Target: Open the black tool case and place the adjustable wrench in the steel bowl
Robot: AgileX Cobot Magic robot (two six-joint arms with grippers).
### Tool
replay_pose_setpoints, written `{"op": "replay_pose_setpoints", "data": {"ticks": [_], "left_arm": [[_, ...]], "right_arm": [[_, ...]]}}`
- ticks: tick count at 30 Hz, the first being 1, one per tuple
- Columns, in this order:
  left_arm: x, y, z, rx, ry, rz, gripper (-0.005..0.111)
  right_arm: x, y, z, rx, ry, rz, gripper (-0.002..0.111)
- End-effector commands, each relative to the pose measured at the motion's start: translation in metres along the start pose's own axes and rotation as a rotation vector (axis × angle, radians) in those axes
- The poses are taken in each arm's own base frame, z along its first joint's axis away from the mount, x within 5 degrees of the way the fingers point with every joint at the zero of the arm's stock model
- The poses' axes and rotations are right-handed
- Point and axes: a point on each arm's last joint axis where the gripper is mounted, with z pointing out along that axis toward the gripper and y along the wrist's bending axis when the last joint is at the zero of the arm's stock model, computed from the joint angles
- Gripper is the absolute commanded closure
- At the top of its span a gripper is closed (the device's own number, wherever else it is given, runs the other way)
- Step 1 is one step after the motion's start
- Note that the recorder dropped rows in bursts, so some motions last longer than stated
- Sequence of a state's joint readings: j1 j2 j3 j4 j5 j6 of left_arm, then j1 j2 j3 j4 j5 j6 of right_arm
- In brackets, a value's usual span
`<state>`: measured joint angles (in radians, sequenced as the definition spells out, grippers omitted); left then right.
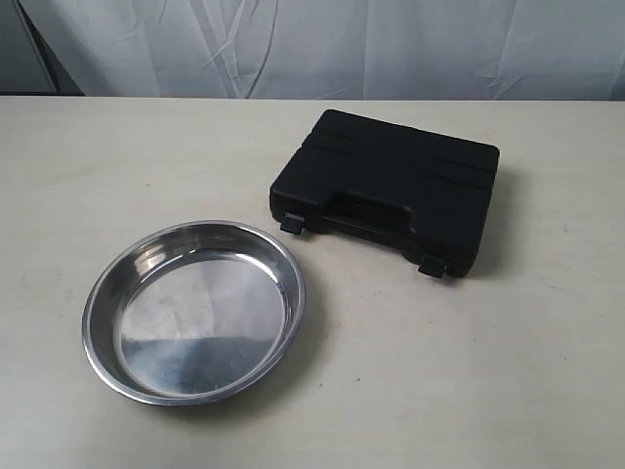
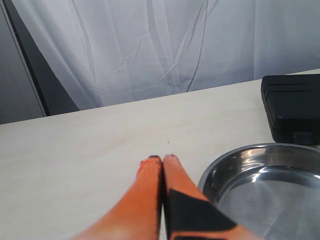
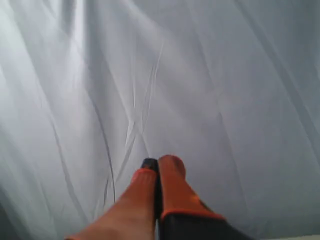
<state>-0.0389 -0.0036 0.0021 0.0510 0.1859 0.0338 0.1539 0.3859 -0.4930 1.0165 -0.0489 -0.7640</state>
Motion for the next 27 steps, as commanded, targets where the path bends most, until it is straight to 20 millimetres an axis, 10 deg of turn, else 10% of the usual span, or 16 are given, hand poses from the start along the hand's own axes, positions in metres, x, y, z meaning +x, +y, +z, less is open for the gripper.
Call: {"op": "replay_pose_setpoints", "data": {"ticks": [1,4,8,17,27], "left_arm": [[-0.001,0.000,0.000,0.004,-0.004,-0.008,0.106],[-0.001,0.000,0.000,0.004,-0.004,-0.008,0.106],[-0.001,0.000,0.000,0.004,-0.004,-0.008,0.106],[-0.001,0.000,0.000,0.004,-0.004,-0.008,0.106],[-0.001,0.000,0.000,0.004,-0.004,-0.008,0.106]], "right_arm": [[0.014,0.024,0.095,-0.223,0.483,-0.327,0.109],[0.084,0.029,0.182,-0.435,1.046,-0.275,0.109],[0.166,0.029,0.237,-0.429,1.430,-0.297,0.109],[0.244,0.077,0.253,-0.495,1.540,-0.509,0.109],[0.266,0.091,0.256,-0.533,1.452,-0.737,0.109]]}}
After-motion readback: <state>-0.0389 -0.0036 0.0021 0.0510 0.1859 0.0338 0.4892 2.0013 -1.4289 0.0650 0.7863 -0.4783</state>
